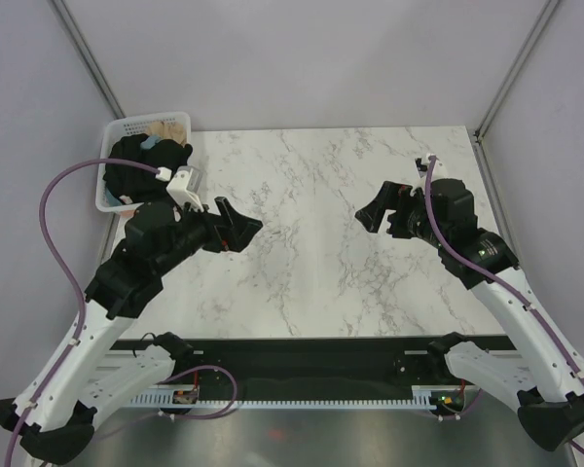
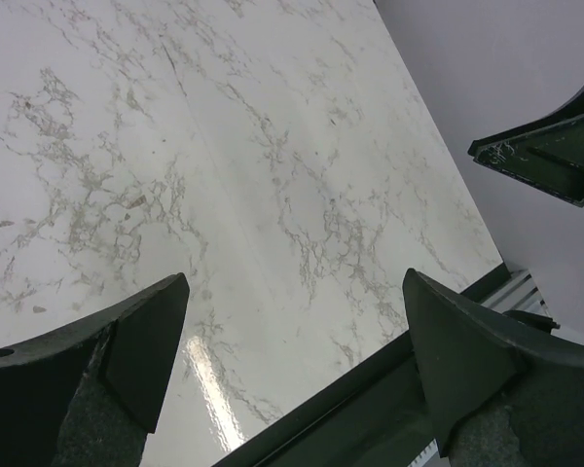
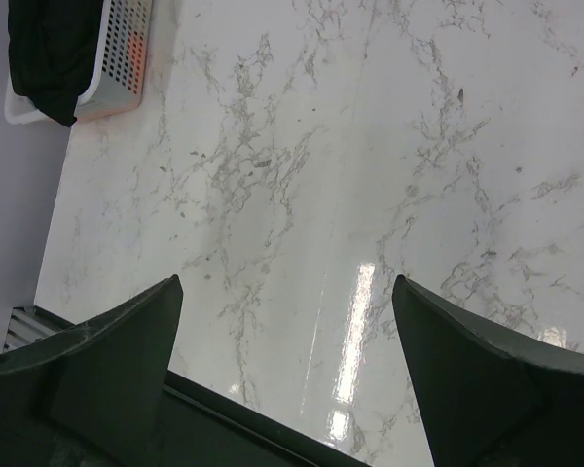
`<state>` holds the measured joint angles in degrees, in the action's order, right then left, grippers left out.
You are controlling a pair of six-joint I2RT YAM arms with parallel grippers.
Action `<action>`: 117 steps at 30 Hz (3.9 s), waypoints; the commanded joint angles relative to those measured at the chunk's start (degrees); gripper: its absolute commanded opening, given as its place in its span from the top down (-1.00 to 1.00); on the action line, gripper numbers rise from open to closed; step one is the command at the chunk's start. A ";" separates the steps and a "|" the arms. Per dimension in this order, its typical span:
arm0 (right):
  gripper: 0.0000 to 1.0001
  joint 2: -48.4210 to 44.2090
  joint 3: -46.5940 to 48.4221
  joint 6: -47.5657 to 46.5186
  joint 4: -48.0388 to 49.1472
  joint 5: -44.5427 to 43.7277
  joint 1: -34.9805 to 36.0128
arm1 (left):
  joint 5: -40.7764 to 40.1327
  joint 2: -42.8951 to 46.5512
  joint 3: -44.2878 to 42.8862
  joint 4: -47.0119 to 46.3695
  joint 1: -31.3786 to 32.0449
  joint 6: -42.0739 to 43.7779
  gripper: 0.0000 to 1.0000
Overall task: Fold and stack the t-shirts
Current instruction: Grab the tshirt from the pile, then move the tshirt to the center of the board
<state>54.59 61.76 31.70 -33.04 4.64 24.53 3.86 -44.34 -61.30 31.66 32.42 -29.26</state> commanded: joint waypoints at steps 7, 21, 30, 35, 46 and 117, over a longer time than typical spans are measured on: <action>-0.96 -2.38 1.26 -1.20 0.69 -0.34 0.16 | -7.01 -3.73 1.09 -0.11 -0.08 -3.61 -0.91; -0.96 -8.88 -2.16 -2.26 3.59 4.06 0.16 | -32.47 -31.94 -13.67 0.16 -21.42 -8.26 -0.31; -0.96 -12.40 -2.26 -3.23 4.03 3.71 0.16 | -35.51 -45.39 -20.51 -0.28 -34.95 -10.74 -0.26; -0.96 -11.87 -1.55 -4.72 4.12 2.92 0.16 | -35.49 -52.51 -26.93 -0.46 -37.52 -6.70 -0.29; -0.96 -11.17 -1.55 -6.57 4.38 1.86 0.16 | -28.83 -61.65 -29.58 -4.94 -42.88 -4.59 -0.32; -0.36 22.67 -25.28 12.41 23.18 -13.88 -4.23 | 2.21 -43.28 10.15 -18.65 -13.44 -9.32 -0.57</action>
<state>76.58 37.85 40.86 -16.32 -11.27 20.60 8.86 -84.68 -48.99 16.32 18.98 -36.67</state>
